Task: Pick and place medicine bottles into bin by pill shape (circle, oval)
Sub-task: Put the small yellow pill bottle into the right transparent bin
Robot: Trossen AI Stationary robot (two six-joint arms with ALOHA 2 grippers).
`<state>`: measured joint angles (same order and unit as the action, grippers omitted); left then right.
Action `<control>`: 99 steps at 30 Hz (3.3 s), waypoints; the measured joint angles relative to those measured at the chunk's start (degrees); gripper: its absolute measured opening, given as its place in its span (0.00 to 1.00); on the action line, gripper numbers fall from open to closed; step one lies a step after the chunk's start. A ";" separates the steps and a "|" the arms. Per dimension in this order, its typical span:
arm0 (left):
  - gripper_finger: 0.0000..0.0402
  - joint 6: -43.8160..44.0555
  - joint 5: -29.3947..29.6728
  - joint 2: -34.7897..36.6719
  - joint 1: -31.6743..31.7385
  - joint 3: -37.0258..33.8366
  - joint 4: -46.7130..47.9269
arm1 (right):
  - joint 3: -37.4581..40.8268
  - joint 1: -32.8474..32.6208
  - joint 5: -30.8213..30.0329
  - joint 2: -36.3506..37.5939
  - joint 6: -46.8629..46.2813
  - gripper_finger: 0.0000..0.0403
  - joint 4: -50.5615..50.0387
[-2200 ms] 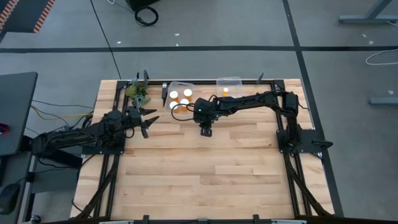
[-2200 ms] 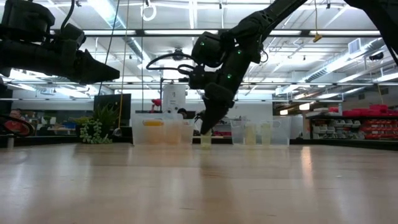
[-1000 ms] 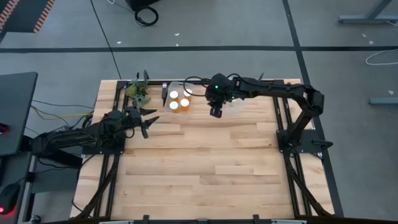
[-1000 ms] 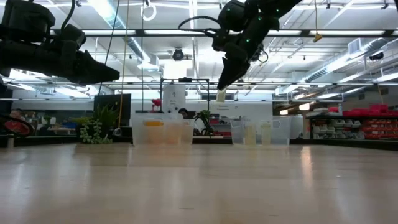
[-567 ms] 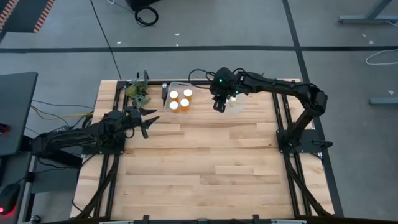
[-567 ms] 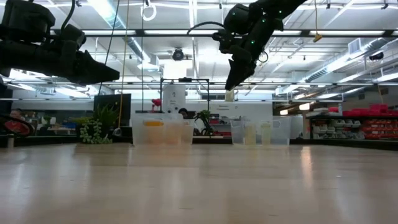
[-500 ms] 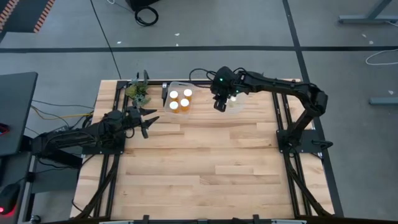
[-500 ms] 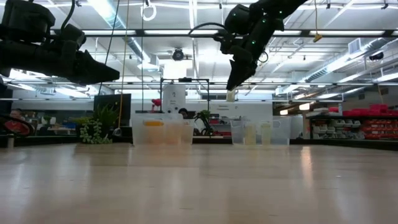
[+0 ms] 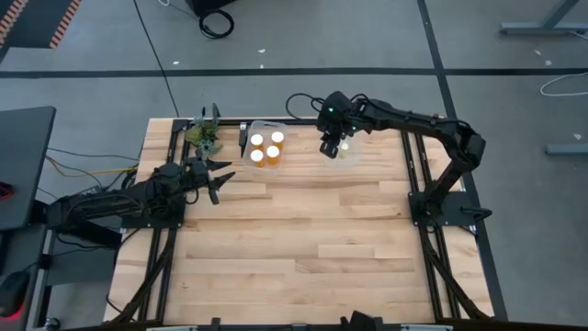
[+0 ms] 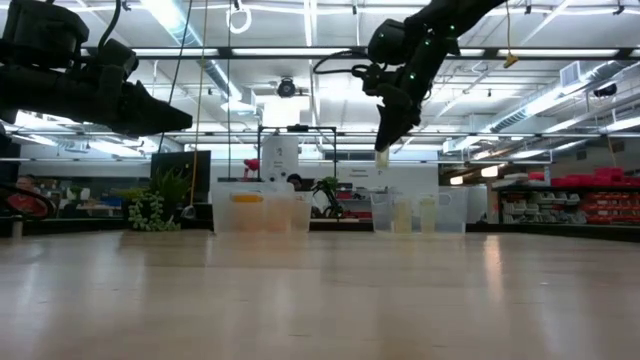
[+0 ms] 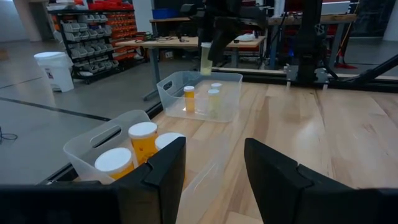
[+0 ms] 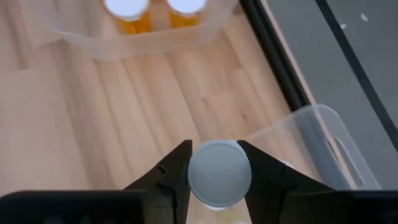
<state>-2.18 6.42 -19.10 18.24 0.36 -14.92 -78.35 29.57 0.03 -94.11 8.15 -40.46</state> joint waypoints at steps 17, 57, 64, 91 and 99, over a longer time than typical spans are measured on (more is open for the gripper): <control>0.43 0.01 -0.01 -0.01 0.00 0.00 0.22 | 0.00 5.55 0.00 0.00 -0.01 0.32 -1.56; 0.43 0.06 -0.02 0.01 0.00 0.00 0.19 | 7.69 15.22 0.00 -0.07 -0.05 0.32 3.03; 0.43 0.10 -0.02 0.01 0.01 0.00 0.17 | 10.97 15.44 0.00 -0.07 -0.62 0.32 7.51; 0.43 -0.18 -0.02 0.01 0.02 0.00 -1.60 | 19.82 11.18 -1.39 -0.33 -6.24 0.32 16.69; 0.43 -1.04 -0.02 0.01 0.01 0.01 -2.25 | 19.82 11.64 -3.02 -0.33 -6.30 0.32 16.69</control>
<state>-3.22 6.39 -19.09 18.25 0.37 -17.17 -58.52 41.21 -2.98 -94.43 1.86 -23.77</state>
